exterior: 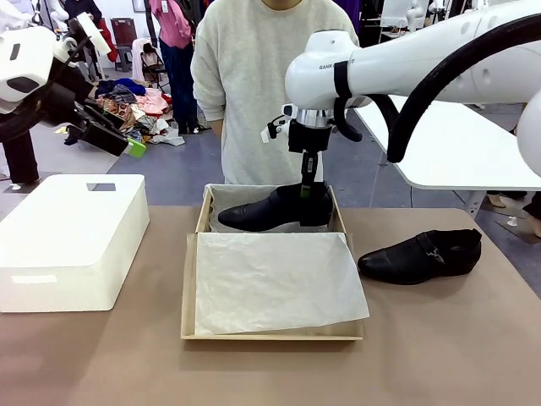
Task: Pack the shoes into the box.
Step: Place one shoe of the Shoes into the Shoes Box, then place the other shoe of the Shoes into the Shoes Box.
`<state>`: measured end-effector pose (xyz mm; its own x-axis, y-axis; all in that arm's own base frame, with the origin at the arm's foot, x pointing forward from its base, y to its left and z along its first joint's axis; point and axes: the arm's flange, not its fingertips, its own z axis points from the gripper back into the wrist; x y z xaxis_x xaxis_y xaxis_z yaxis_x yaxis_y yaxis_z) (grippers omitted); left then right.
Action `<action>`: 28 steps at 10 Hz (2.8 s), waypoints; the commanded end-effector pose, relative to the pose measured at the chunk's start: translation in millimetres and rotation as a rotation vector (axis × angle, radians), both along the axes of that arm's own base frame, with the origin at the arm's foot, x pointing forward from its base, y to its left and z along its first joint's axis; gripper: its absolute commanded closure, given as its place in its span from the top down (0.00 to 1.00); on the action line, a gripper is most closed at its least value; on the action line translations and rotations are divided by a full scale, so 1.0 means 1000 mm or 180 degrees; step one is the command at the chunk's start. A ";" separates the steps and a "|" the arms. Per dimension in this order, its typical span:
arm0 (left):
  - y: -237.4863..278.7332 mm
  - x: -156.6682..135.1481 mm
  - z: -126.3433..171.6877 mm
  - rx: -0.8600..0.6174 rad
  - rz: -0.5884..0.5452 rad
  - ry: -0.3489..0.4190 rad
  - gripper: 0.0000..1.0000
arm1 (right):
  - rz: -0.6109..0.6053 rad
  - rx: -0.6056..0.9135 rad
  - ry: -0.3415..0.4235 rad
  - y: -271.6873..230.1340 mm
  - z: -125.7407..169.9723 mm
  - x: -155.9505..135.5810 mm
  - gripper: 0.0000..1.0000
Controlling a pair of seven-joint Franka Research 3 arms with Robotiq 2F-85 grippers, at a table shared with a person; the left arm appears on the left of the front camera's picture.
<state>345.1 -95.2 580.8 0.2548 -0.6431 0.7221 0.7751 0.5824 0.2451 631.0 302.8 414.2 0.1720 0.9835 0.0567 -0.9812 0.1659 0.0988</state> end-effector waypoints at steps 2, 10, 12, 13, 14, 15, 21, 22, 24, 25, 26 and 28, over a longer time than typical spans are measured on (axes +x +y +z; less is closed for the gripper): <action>0.000 0.002 -0.001 -0.0026 -0.0019 -0.0036 1.00 | 0.0014 -0.0017 -0.0048 0.012 -0.011 0.010 0.00; 0.000 0.002 -0.001 -0.0026 -0.0019 -0.0036 1.00 | 0.0034 0.0050 0.0193 0.015 -0.028 0.012 0.56; 0.000 0.002 -0.001 -0.0026 -0.0019 -0.0036 1.00 | 0.0041 0.0085 0.0165 0.013 -0.012 0.008 0.95; 0.000 0.002 -0.001 -0.0026 -0.0019 -0.0036 1.00 | 0.0061 0.0113 0.0129 0.012 -0.002 0.003 1.00; 0.000 0.002 -0.001 -0.0026 -0.0019 -0.0036 1.00 | 0.0115 0.0095 0.0075 0.013 0.009 -0.003 1.00; 0.000 0.002 -0.001 -0.0026 -0.0019 -0.0036 1.00 | 0.0166 0.0067 0.0025 0.013 0.020 -0.010 1.00; 0.000 0.002 -0.001 -0.0026 -0.0019 -0.0036 1.00 | 0.0010 0.0057 -0.0127 -0.006 0.037 -0.022 1.00; 0.000 0.002 -0.001 -0.0026 -0.0019 -0.0036 1.00 | -0.0047 0.0095 -0.0145 -0.014 0.047 -0.026 1.00; 0.000 0.002 -0.001 -0.0026 -0.0019 -0.0036 1.00 | -0.0053 0.0024 -0.0274 -0.042 0.078 -0.038 1.00; 0.000 0.002 -0.001 -0.0026 -0.0019 -0.0036 1.00 | -0.0024 -0.0026 -0.0324 -0.056 0.092 -0.044 1.00; 0.000 0.002 -0.001 -0.0026 -0.0019 -0.0036 1.00 | 0.0024 -0.0134 -0.0403 -0.070 0.101 -0.052 1.00; 0.000 0.002 -0.001 -0.0026 -0.0019 -0.0036 1.00 | 0.0220 -0.0274 -0.0507 -0.107 0.115 -0.070 1.00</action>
